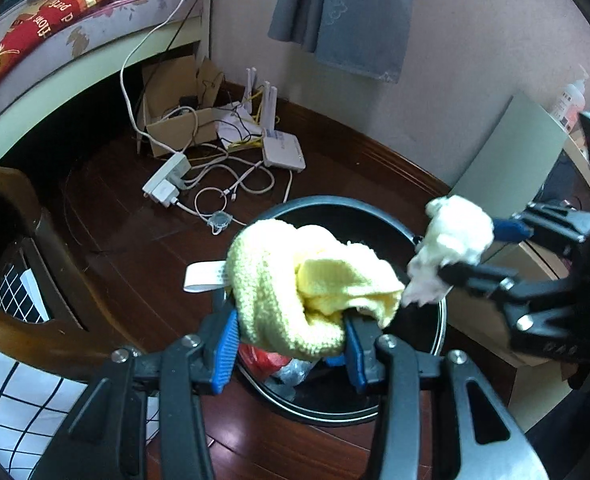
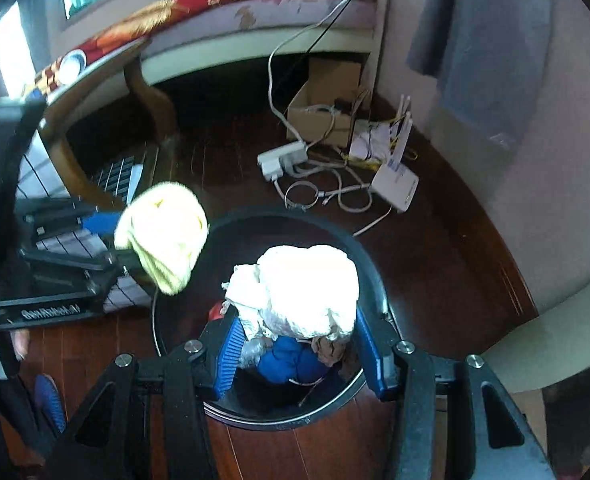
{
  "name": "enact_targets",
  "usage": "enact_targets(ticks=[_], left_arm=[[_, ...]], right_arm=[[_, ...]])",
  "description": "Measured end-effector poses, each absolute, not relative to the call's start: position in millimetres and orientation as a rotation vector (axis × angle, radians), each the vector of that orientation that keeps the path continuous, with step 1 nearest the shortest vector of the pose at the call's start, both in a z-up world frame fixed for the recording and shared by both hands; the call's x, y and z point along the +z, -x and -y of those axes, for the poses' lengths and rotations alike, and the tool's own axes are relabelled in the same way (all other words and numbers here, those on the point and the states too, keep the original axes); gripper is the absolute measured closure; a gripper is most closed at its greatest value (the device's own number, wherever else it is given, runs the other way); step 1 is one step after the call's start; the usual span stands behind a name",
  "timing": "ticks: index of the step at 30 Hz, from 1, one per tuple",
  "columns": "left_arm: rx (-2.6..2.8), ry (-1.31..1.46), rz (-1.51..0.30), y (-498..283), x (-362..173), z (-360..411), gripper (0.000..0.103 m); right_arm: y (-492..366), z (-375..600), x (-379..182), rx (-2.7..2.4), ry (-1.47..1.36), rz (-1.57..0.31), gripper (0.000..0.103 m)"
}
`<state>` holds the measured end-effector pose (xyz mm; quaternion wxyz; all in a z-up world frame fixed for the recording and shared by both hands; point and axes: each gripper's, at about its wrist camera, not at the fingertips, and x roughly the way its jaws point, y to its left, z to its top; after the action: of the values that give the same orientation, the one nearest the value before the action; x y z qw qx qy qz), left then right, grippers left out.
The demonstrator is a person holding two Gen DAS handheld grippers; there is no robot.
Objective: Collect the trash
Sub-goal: 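Open both tools over the bucket to drop the yellow cloth and tissue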
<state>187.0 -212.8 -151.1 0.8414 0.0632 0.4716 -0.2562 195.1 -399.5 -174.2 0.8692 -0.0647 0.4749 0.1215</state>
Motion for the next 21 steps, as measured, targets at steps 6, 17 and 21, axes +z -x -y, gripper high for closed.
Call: enact_targets(ticks=[6,17,21], left_arm=[[-0.574,-0.117,-1.065,-195,-172,219,0.034],[-0.430,-0.161,-1.045,-196,-178,193,0.001],[-0.422,-0.163,-1.033,-195,-175,190,0.001]], right_arm=[[-203,389,-203,0.290,0.188,-1.069,0.035],[-215,402,-224,0.126,0.259,-1.135,0.000],[-216,402,-213,0.114,0.252,-1.107,0.000]])
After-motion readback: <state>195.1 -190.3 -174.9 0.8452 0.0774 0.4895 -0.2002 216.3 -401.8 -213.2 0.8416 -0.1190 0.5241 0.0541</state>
